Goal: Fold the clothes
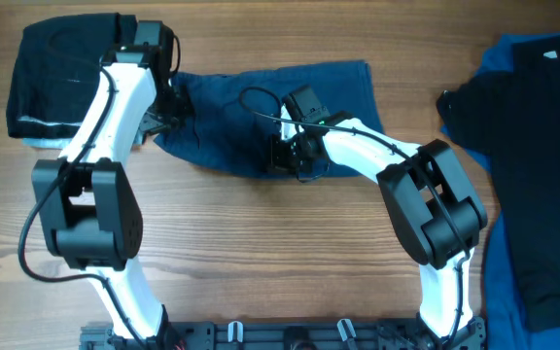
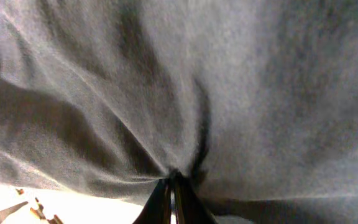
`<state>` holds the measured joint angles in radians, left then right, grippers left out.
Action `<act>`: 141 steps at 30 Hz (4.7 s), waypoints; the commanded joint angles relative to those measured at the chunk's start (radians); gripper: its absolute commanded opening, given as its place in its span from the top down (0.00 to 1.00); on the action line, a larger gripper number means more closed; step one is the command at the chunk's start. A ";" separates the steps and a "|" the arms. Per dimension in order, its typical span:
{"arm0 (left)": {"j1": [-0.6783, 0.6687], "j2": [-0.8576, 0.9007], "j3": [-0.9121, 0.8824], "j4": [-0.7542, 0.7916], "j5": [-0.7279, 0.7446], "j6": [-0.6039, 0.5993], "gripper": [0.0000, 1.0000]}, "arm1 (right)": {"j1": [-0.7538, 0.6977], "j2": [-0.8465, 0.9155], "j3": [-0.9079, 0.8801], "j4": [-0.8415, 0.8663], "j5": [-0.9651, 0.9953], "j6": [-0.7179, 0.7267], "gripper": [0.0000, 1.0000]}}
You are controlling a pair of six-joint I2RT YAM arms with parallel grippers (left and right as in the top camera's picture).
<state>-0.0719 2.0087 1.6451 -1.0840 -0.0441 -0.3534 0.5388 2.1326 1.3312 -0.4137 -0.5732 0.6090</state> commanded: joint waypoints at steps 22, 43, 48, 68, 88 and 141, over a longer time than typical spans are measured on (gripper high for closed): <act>-0.037 -0.137 0.025 0.006 -0.006 0.010 0.95 | 0.033 0.054 0.029 0.356 0.186 0.025 0.96; -0.039 -0.199 0.025 -0.002 -0.006 0.058 0.96 | -0.002 -0.174 0.045 0.450 0.450 -0.098 0.96; -0.039 -0.199 0.025 -0.007 -0.006 0.058 0.96 | 0.009 -0.026 0.045 0.593 0.437 -0.082 0.96; -0.040 -0.199 0.025 0.006 -0.005 0.058 0.96 | -0.026 0.030 0.135 0.659 0.318 -0.119 0.96; -0.082 -0.199 0.025 -0.002 0.002 0.058 0.96 | -0.005 0.360 0.153 0.956 0.321 0.004 0.96; -0.192 -0.196 0.061 0.179 -0.156 0.537 0.96 | -0.519 -0.291 0.036 -0.411 0.301 -0.494 0.96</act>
<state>-0.2768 1.8400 1.6768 -0.9546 -0.1730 0.0757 0.0071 1.8400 1.3762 -0.8265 -0.2146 0.1322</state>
